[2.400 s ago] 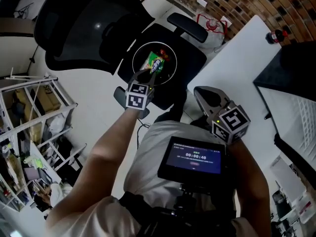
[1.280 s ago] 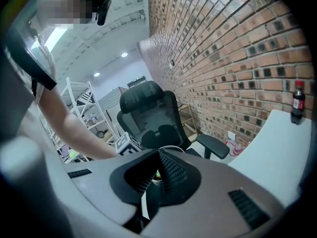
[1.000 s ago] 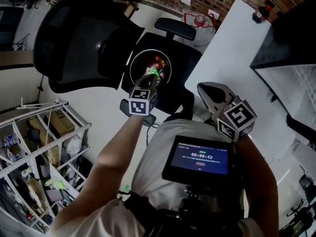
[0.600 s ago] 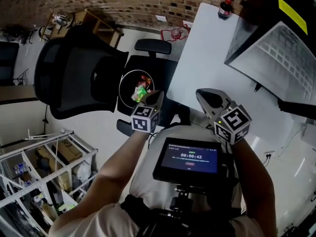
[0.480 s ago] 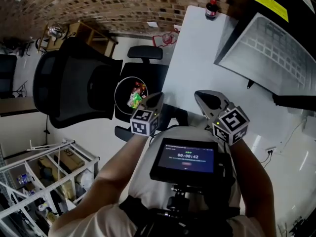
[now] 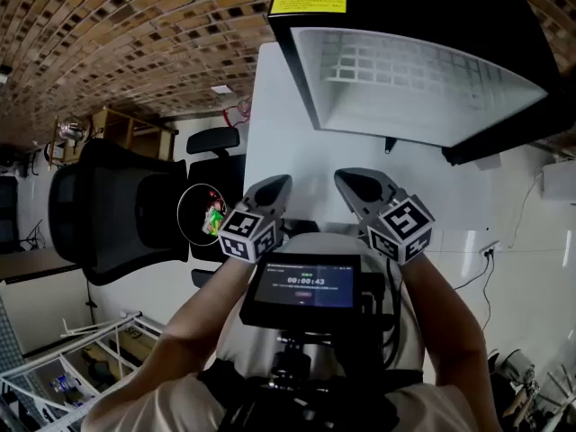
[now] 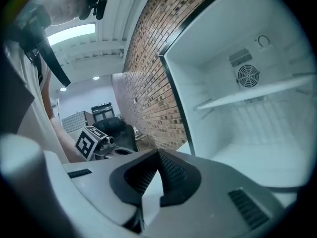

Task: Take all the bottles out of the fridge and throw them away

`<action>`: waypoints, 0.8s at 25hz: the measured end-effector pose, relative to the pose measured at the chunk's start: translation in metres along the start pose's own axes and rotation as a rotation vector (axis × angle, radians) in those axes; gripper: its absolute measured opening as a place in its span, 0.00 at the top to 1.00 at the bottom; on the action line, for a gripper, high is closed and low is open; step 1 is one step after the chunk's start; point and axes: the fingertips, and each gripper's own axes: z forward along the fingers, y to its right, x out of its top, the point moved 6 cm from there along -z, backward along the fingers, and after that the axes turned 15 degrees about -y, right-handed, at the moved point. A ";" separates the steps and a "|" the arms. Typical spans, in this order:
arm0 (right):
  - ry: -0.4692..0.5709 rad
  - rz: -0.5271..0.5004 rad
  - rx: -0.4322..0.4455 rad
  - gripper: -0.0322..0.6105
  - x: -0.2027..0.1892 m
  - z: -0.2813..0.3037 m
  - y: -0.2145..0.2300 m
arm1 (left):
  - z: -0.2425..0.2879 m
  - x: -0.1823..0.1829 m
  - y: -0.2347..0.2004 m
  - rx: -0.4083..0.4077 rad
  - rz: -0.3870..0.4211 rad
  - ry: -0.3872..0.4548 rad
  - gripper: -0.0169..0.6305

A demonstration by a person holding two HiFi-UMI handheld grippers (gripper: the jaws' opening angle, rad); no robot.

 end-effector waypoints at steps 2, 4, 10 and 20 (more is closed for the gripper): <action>0.027 0.009 -0.028 0.94 -0.001 -0.016 0.011 | 0.004 0.017 0.013 -0.034 -0.004 0.022 0.97; 0.054 0.028 -0.053 0.94 -0.004 -0.031 0.019 | 0.009 0.032 0.025 -0.061 0.005 0.036 0.97; 0.114 0.077 -0.136 0.94 -0.018 -0.072 0.041 | 0.034 0.070 0.067 -0.137 0.115 0.040 0.97; 0.181 0.134 -0.257 0.94 -0.035 -0.130 0.074 | 0.073 0.112 0.124 -0.221 0.219 0.064 0.97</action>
